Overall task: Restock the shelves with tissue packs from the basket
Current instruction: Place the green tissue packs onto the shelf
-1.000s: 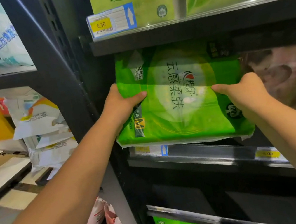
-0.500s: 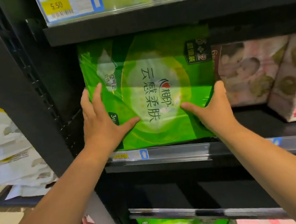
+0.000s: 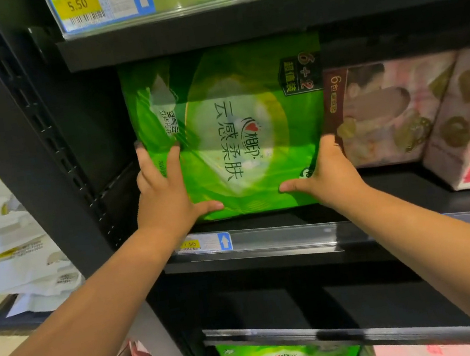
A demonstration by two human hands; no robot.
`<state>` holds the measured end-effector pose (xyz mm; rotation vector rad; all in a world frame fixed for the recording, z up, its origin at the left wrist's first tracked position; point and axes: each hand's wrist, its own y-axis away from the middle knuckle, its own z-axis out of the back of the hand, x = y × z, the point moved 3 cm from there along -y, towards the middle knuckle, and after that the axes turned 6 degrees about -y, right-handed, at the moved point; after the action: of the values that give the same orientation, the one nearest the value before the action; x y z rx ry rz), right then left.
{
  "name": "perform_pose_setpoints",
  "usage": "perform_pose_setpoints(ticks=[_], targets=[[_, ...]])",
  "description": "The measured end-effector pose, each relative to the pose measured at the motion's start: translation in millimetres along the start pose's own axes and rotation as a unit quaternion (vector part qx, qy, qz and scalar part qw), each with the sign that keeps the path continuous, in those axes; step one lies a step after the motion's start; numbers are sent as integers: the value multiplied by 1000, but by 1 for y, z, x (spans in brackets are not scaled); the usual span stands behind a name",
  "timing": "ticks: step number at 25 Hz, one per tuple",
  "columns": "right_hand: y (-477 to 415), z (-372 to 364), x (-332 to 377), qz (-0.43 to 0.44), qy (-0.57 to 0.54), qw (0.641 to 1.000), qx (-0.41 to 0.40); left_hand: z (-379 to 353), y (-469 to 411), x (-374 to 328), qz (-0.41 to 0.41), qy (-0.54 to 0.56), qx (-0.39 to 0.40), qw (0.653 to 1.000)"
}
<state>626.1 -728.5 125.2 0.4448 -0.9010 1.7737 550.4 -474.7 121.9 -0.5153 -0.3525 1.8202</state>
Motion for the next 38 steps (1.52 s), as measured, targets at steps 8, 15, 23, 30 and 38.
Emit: perform_pose_setpoints(ticks=[8,15,23,30,38], targets=[[-18,4,7,-25,253,966,45,-9,-29,-18,-149,-212,-109,960],[-10,-24,29,247,361,899,-6,-13,-30,-27,-199,-212,-99,952],[-55,-55,20,150,387,903,109,-29,-66,-30,-173,-162,36,971],[-68,-69,12,165,424,885,100,-45,-86,-28,-163,-147,34,975],[-54,-63,23,45,365,901,229,-38,-64,-28,-187,-99,81,974]])
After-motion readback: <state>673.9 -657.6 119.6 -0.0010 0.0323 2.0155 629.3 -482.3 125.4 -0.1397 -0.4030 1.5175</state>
